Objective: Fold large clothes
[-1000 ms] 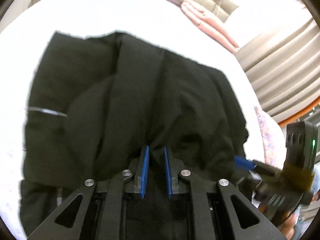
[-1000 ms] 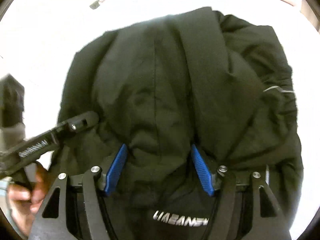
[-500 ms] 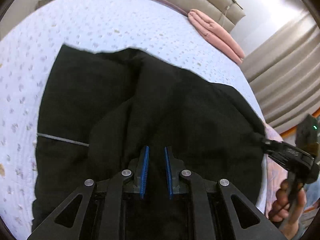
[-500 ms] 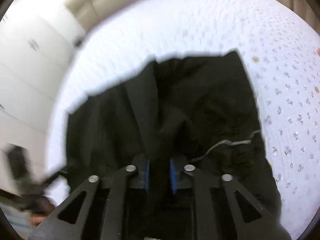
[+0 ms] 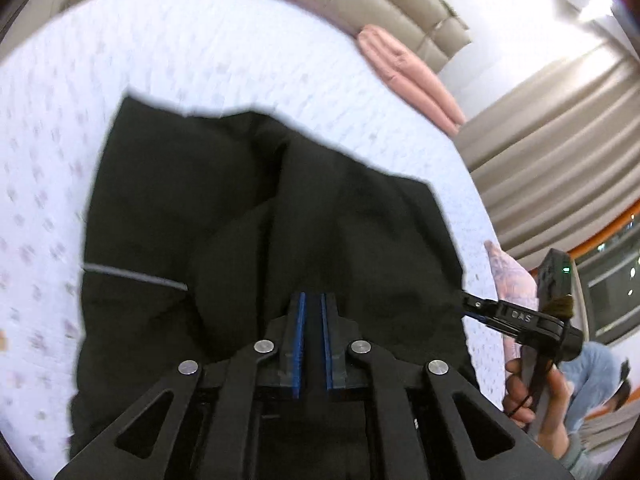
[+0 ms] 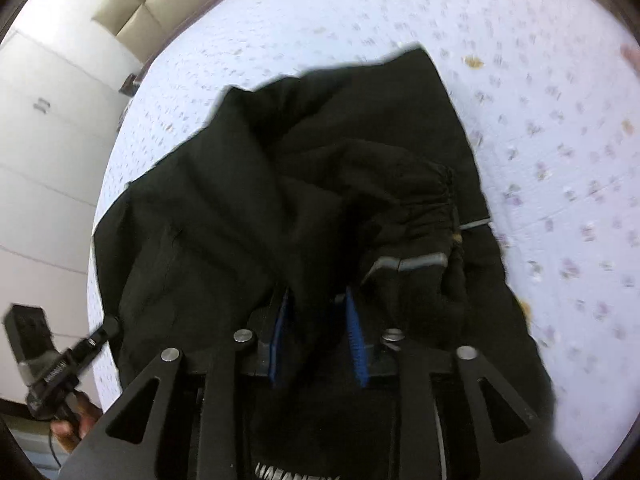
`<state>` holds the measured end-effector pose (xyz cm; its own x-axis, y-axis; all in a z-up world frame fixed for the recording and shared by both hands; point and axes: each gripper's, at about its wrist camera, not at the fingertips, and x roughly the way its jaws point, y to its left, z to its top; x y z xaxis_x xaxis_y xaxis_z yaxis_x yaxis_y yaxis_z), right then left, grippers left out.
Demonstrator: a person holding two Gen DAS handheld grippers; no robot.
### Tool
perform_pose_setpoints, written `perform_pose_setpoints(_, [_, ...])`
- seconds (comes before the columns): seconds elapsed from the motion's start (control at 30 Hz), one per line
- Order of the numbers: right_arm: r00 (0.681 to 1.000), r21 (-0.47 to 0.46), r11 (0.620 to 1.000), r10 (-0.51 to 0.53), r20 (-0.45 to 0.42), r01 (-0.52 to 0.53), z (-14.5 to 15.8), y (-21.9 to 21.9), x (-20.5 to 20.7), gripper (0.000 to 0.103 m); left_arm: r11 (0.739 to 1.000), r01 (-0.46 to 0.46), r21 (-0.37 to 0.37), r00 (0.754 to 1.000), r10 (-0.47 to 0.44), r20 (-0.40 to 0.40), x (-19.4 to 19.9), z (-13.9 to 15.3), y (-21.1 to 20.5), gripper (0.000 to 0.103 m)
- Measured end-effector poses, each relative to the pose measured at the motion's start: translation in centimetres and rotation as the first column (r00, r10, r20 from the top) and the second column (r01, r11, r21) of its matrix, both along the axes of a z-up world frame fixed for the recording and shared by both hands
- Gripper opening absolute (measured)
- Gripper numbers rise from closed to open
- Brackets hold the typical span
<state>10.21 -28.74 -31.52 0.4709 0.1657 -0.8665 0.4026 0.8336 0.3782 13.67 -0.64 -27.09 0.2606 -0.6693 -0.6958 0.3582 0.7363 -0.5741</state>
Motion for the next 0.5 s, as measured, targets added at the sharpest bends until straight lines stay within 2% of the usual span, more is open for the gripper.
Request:
perform_pose_setpoints(0.03, [1.000,-0.015,1.000,0.008,0.028,-0.007,1.2,1.2,-0.3,0.046,1.000,-0.004,0.004,1.000,0.004,0.027,-0.3,0.9,0.1,0.017])
perform_pose_setpoints(0.07, [0.998,-0.015,1.000,0.016,0.054,-0.016,2.0,2.0,-0.4,0.053,1.000,-0.009,0.012,0.999,0.009,0.046,-0.4,1.4,0.1,0.030])
perform_pose_setpoints(0.1, [0.996,-0.015,0.999,0.038,0.079,-0.037,2.9,3.4,-0.6,0.066,0.999,-0.015,0.034,0.998,0.013,0.064,-0.5,1.6,0.0,0.047])
perform_pose_setpoints(0.13, [0.995,-0.023,0.998,0.062,0.084,-0.060,3.1,4.7,-0.5,0.076,0.997,-0.021,0.072,0.997,0.016,0.077,-0.4,1.3,-0.3,0.052])
perform_pose_setpoints(0.2, [0.990,-0.073,0.990,0.125,0.069,-0.120,2.5,7.5,0.0,0.076,0.987,-0.026,0.160,0.998,0.017,0.060,0.0,-0.6,-1.1,0.051])
perform_pose_setpoints(0.27, [0.988,-0.089,0.985,0.152,0.014,-0.150,0.4,8.6,1.7,0.069,0.977,-0.016,0.210,1.000,0.010,0.028,0.5,-3.1,-1.5,0.050])
perform_pose_setpoints(0.3, [0.987,-0.106,0.981,0.159,-0.036,-0.162,-1.1,9.0,1.8,0.064,0.975,-0.017,0.221,1.000,0.012,0.025,1.2,-4.1,-1.3,0.048])
perform_pose_setpoints(0.37, [0.981,-0.141,0.972,0.174,-0.090,-0.186,-3.2,8.2,1.8,0.064,0.976,-0.016,0.218,1.000,0.011,0.024,1.1,-4.7,-1.3,0.048])
perform_pose_setpoints(0.43, [0.982,-0.180,0.966,0.175,-0.076,-0.187,-5.0,7.9,2.4,0.063,0.973,-0.008,0.229,0.999,0.001,0.033,0.9,-4.5,-1.3,0.049])
perform_pose_setpoints(0.5, [0.981,-0.195,0.962,0.175,-0.087,-0.189,-4.7,8.1,2.4,0.063,0.971,-0.001,0.240,0.999,-0.009,0.044,0.9,-4.1,-1.4,0.049])
